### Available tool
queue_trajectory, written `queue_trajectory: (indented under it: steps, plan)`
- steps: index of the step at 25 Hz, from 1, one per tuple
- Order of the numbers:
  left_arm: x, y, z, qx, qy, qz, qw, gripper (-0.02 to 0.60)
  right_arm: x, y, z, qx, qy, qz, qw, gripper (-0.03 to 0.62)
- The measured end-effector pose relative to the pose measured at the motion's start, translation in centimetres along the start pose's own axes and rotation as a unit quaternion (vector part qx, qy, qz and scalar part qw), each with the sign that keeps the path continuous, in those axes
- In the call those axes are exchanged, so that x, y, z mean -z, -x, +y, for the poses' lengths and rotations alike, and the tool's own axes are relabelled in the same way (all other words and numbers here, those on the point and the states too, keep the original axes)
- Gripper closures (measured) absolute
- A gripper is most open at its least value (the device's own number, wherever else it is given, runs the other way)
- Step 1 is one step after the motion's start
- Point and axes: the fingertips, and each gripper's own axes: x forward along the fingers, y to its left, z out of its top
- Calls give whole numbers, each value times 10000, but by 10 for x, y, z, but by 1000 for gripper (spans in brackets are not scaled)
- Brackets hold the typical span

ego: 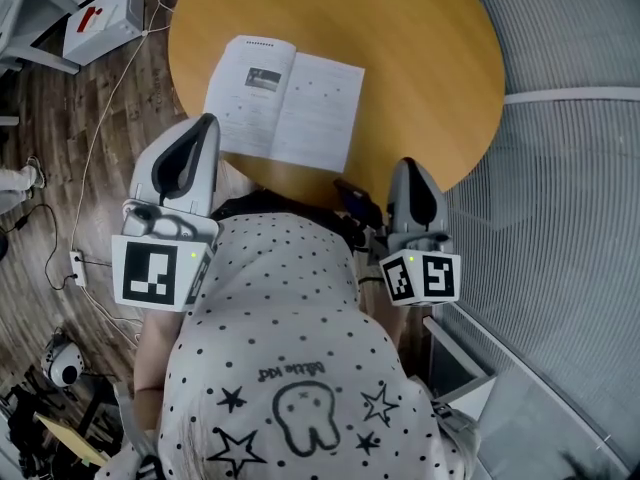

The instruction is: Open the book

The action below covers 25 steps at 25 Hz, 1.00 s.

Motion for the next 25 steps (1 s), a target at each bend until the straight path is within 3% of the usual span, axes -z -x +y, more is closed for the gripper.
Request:
queue_trajectory:
  steps: [11,25]
  plan:
    - [9,-2,-4,71,84,33,9999,571,10,-2,7,-71,9,170,9998,589]
    - [38,-13,-21,531,-38,33,9986,571,27,-3,19,-237,234,426,9985,589]
